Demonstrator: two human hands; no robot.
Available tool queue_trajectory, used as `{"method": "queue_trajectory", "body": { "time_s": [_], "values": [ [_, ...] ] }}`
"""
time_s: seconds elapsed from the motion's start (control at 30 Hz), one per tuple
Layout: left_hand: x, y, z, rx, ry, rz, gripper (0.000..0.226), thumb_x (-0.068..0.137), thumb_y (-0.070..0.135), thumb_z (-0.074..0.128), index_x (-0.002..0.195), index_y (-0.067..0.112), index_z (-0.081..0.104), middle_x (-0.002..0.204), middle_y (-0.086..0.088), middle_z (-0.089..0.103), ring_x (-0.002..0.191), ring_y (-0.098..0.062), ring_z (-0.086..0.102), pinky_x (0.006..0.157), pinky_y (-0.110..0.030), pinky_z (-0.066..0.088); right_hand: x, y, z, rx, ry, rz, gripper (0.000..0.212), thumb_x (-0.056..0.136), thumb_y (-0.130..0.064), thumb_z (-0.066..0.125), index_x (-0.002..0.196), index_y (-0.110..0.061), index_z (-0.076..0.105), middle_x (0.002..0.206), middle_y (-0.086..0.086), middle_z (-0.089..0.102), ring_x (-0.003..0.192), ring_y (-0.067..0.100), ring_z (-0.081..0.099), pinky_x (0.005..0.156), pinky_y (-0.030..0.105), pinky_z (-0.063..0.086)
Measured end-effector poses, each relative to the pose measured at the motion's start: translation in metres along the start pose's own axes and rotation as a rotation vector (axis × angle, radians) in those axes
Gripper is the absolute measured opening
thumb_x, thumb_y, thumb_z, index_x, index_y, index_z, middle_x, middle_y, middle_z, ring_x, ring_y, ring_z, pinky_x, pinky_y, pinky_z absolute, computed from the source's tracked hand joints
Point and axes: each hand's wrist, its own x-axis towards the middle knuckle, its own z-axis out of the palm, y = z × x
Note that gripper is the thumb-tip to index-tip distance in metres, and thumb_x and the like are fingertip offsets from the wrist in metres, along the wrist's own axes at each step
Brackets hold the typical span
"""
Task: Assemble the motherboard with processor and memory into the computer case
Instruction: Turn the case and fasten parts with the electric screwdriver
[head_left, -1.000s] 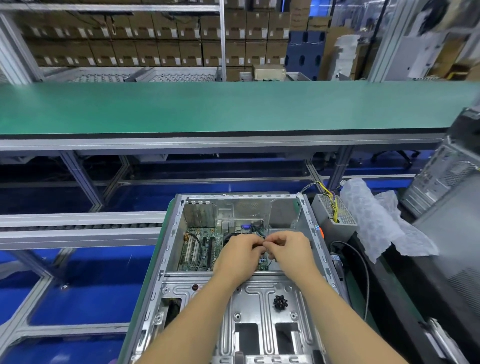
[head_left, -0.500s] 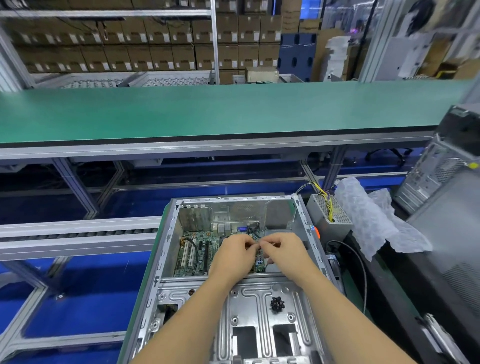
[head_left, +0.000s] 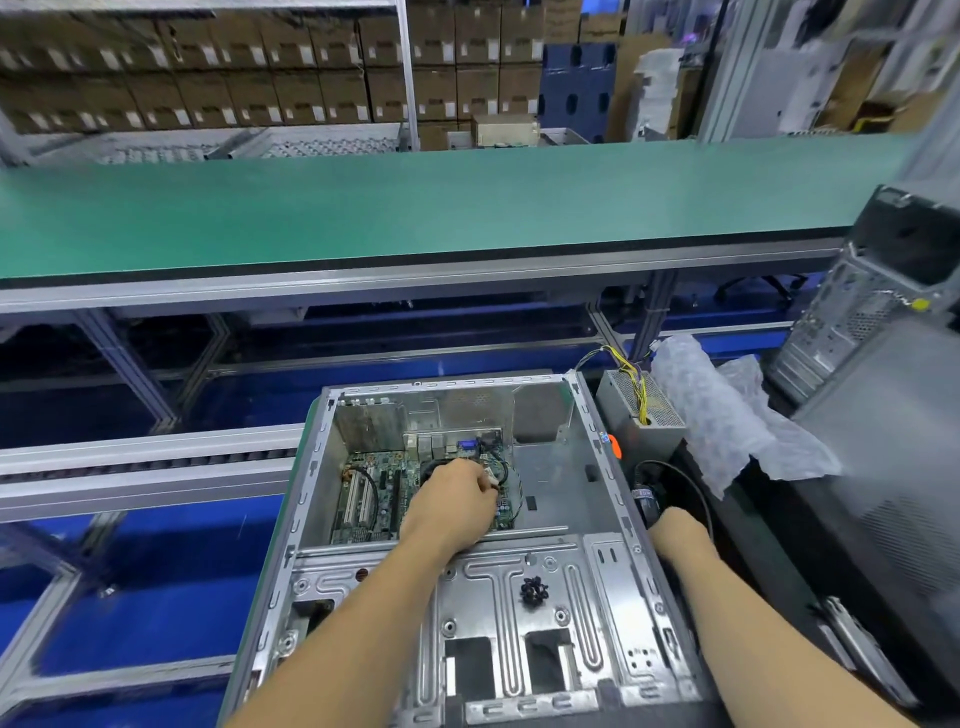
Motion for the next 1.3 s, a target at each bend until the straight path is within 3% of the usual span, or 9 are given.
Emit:
{"method": "queue_trajectory", "body": {
  "time_s": [0.13,0.23,0.53,0.63,0.87,1.0,1.1,1.17,1.3],
  "values": [
    [0.000,0.000,0.000,-0.003,-0.006,-0.005,0.022,0.092,0.033,0.058,0.074,0.021,0.063,0.073,0.003,0.067,0.069,-0.021,0.064,0.072,-0.039,0.058,0.004,0.009,0.005,-0.094,-0.061,0.003,0.037,0.098,-0.024,0.058,0.125,0.000,0.057,0.129,0.018,0.063,0.117,0.033,0.061,0.084,0.029,0.045],
    [0.000,-0.001,0.000,-0.003,0.000,-0.004,0.022,0.092,0.032,0.057,0.073,0.021,0.061,0.074,0.002,0.067,0.069,-0.022,0.064,0.072,-0.041,0.058,0.003,0.015,0.009,0.002,-0.059,-0.035,0.029,0.097,-0.026,0.060,0.116,-0.003,0.060,0.120,0.018,0.066,0.098,0.031,0.060,0.079,0.029,0.044],
    [-0.001,-0.001,-0.002,0.002,-0.005,0.003,0.021,0.093,0.031,0.058,0.076,0.022,0.064,0.078,0.003,0.068,0.070,-0.021,0.065,0.073,-0.040,0.058,-0.028,0.027,-0.014,0.686,0.231,-0.160,0.027,0.089,-0.027,0.065,0.112,-0.014,0.060,0.102,0.008,0.066,0.089,0.026,0.065,0.078,0.039,0.053],
    [-0.002,0.000,-0.001,0.016,0.015,0.010,0.022,0.094,0.031,0.056,0.074,0.023,0.063,0.076,0.005,0.066,0.069,-0.018,0.063,0.069,-0.036,0.056,-0.048,0.027,-0.038,0.964,0.174,-0.167,0.011,0.090,-0.016,0.062,0.098,-0.014,0.055,0.084,0.012,0.064,0.052,0.022,0.062,0.046,0.033,0.050],
    [-0.005,0.002,-0.002,0.039,0.015,0.009,0.025,0.096,0.031,0.055,0.073,0.022,0.061,0.071,0.004,0.065,0.065,-0.020,0.063,0.068,-0.036,0.055,-0.102,0.033,-0.095,1.471,-0.049,-0.258,0.012,0.091,-0.009,0.053,0.101,-0.011,0.047,0.079,0.013,0.059,0.051,0.022,0.052,0.044,0.029,0.046],
    [-0.005,0.002,-0.003,0.037,-0.038,0.004,0.025,0.093,0.025,0.056,0.072,0.017,0.066,0.072,-0.002,0.069,0.066,-0.025,0.066,0.065,-0.036,0.056,-0.120,0.027,-0.106,1.761,-0.102,-0.392,0.025,0.094,-0.012,0.051,0.119,-0.009,0.045,0.088,0.008,0.069,0.062,0.018,0.064,0.060,0.031,0.056],
    [-0.004,0.002,-0.004,0.022,-0.070,-0.009,0.024,0.091,0.019,0.057,0.070,0.012,0.066,0.071,-0.008,0.071,0.065,-0.028,0.067,0.061,-0.037,0.055,-0.131,0.006,-0.109,1.866,-0.050,-0.471,0.002,0.095,-0.009,0.050,0.096,-0.009,0.051,0.078,0.002,0.059,0.064,0.015,0.058,0.070,0.035,0.053],
    [-0.004,0.002,-0.004,0.011,-0.089,-0.017,0.025,0.091,0.018,0.058,0.067,0.011,0.064,0.068,-0.008,0.069,0.060,-0.026,0.064,0.060,-0.037,0.055,-0.137,-0.012,-0.110,1.928,0.043,-0.506,0.015,0.096,-0.011,0.052,0.082,-0.014,0.050,0.075,0.001,0.053,0.065,0.017,0.055,0.075,0.035,0.050],
    [-0.005,0.005,-0.006,-0.013,-0.164,-0.034,0.028,0.092,0.014,0.060,0.064,0.009,0.059,0.058,-0.006,0.058,0.056,-0.025,0.055,0.066,-0.039,0.056,-0.143,-0.045,-0.110,2.054,0.185,-0.627,0.021,0.098,-0.032,0.059,0.102,-0.015,0.048,0.078,0.002,0.052,0.069,0.020,0.055,0.080,0.036,0.051]
  ]
}}
